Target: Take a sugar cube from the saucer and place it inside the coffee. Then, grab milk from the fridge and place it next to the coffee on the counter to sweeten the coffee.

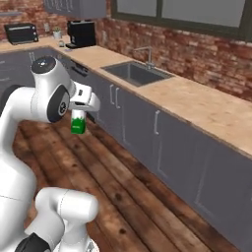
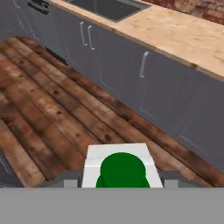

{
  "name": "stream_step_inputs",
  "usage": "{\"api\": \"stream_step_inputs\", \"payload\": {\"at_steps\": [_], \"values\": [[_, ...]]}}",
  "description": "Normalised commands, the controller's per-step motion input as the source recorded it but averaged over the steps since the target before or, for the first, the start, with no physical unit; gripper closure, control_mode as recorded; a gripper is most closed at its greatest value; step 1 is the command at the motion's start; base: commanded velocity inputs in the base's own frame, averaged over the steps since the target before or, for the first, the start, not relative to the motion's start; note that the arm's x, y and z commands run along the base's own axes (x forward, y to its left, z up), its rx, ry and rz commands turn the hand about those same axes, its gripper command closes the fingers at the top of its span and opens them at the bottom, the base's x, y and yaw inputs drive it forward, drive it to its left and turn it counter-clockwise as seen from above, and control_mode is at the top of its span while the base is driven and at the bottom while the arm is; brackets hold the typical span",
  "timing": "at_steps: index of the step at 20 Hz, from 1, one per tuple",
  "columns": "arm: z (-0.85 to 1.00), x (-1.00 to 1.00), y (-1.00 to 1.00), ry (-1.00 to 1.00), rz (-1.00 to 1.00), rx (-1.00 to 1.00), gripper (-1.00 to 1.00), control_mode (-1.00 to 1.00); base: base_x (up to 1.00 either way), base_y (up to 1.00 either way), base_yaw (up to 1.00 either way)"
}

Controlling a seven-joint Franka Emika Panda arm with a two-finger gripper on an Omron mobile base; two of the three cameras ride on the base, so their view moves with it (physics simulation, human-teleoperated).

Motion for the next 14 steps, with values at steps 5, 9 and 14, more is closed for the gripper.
{"api": "stream_step_inputs", "payload": {"at_steps": [5, 9, 14], "values": [[0.0, 0.0, 0.0, 0.0, 0.0, 0.0, 1.0, 1.0, 1.0, -0.1, 0.47], [0.0, 0.0, 0.0, 0.0, 0.0, 0.0, 1.0, 1.0, 1.0, -0.01, 0.46], [0.0, 0.0, 0.0, 0.0, 0.0, 0.0, 1.0, 1.0, 1.0, 0.0, 0.44]]}}
